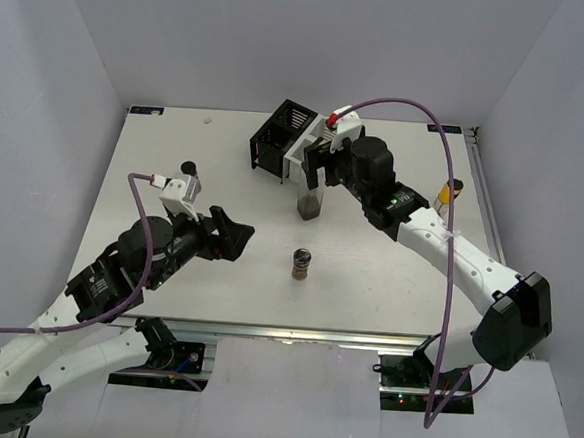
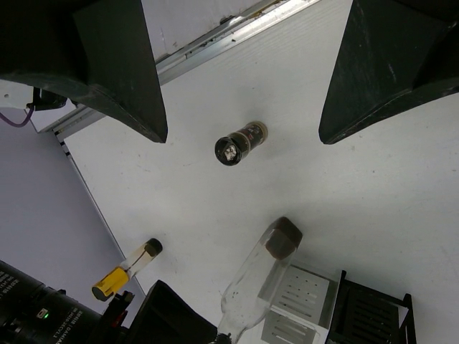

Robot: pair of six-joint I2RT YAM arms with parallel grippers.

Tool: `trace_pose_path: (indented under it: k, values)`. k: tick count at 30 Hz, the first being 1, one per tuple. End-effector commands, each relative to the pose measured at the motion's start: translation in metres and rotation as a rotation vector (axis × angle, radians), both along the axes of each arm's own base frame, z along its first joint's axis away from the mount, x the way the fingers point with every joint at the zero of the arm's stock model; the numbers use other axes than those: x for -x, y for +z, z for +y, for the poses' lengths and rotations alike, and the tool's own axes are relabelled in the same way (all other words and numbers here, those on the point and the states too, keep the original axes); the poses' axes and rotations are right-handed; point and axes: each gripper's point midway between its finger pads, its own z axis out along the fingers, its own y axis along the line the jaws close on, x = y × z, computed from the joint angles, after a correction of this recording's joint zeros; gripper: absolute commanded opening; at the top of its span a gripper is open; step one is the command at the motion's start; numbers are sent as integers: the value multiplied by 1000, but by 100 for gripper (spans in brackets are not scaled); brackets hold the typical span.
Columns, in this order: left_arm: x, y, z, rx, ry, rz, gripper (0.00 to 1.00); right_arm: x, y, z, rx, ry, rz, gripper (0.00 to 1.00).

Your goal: Organize the condiment bottles

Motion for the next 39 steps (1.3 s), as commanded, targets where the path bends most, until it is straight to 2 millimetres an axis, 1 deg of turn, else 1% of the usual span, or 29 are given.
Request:
trace_pose_path:
  k: [1, 4, 6, 11, 13, 14, 17, 19, 21, 23, 26, 27, 28, 31, 35, 39]
  values:
    - [0, -1, 3, -3, 15, 11, 98, -16, 27, 14, -67, 42, -66, 90]
    - [-1, -5, 2, -12, 17, 18, 98, -23, 20, 16, -57, 42, -61, 87]
    - [-2, -7, 2, -16, 21, 21, 98, -29, 13, 18, -54, 44, -47, 87]
    - [-6, -14, -1, -34, 22, 33, 98, -36, 3, 20, -59, 36, -48, 85]
    - [-7, -16, -3, -44, 22, 38, 98, -39, -1, 20, -60, 36, -47, 83]
    - [-7, -17, -3, -46, 21, 39, 98, -40, -4, 20, -59, 39, -44, 80]
    - [-8, -17, -4, -47, 22, 39, 98, -44, -9, 18, -60, 33, -45, 68]
    - [-8, -16, -4, -46, 22, 38, 98, -43, -9, 18, -89, 32, -41, 56]
    - [-8, -15, -3, -43, 24, 36, 98, -41, -9, 17, -89, 37, -52, 47]
    - [-8, -13, -3, -39, 24, 32, 98, -41, -7, 16, -85, 33, -57, 39]
    - [-7, -13, -3, -37, 24, 31, 98, -43, -1, 13, -63, 32, -78, 24]
    - [-7, -13, -3, -38, 24, 31, 98, -43, 1, 12, -55, 29, -87, 13]
    - [-7, -13, -3, -37, 23, 32, 98, -43, 3, 11, -56, 26, -92, 8]
    - [-7, -12, -3, -30, 23, 31, 98, -42, 8, 11, -52, 41, -109, 8]
    - [-6, -10, -3, -30, 21, 30, 98, -36, 27, 10, -55, 68, -154, 8]
    - [-7, -7, -2, -30, 22, 24, 98, -30, 49, 3, -49, 63, -198, 8]
